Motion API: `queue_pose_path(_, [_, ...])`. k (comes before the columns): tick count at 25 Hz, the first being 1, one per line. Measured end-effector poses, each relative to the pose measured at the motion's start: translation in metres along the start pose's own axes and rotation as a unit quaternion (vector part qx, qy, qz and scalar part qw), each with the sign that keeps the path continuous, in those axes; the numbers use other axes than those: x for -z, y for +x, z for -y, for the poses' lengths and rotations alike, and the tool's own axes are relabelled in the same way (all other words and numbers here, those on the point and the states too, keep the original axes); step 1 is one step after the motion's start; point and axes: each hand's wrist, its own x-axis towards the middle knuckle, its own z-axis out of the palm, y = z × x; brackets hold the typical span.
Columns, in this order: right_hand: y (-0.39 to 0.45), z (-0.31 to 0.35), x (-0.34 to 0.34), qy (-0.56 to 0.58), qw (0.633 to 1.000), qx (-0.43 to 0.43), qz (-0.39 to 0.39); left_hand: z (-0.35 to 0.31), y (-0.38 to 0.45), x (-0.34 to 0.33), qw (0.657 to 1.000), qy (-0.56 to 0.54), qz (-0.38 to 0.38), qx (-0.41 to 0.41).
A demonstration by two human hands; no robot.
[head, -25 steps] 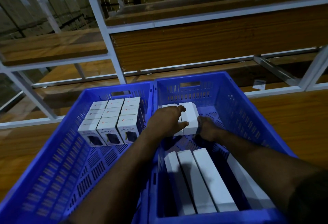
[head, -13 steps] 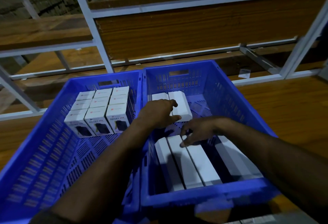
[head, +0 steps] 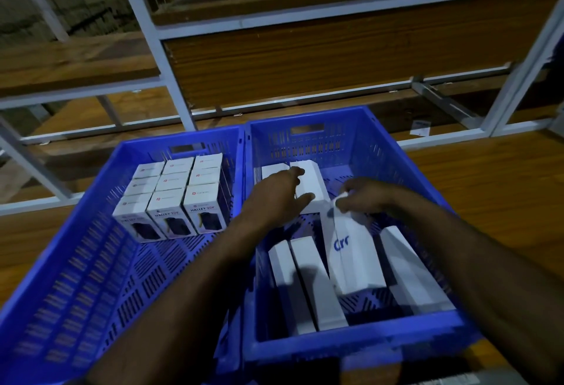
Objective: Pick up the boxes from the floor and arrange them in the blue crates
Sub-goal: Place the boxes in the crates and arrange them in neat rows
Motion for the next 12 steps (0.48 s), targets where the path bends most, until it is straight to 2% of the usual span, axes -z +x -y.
queue_pose_path(3, [0.004,0.001,0.013,0.153,0.982,0.033,-0.109,-0.007,0.001,-0.002,0.993,-0.105,-0.021,0.042])
queue_pose_path(5, [0.003,0.004,0.017,0.256,0.954,0.053,-0.143,-0.014,0.002,-0.002,0.967,-0.238,0.008,0.095])
queue_pose_path(7, [0.004,0.005,0.02,0.334,0.928,0.058,-0.155,-0.019,0.002,-0.001,0.92,-0.358,0.043,0.152])
queue_pose_path(12, [0.006,0.009,0.02,0.442,0.886,0.06,-0.128,-0.015,0.004,0.002,0.853,-0.479,0.088,0.189])
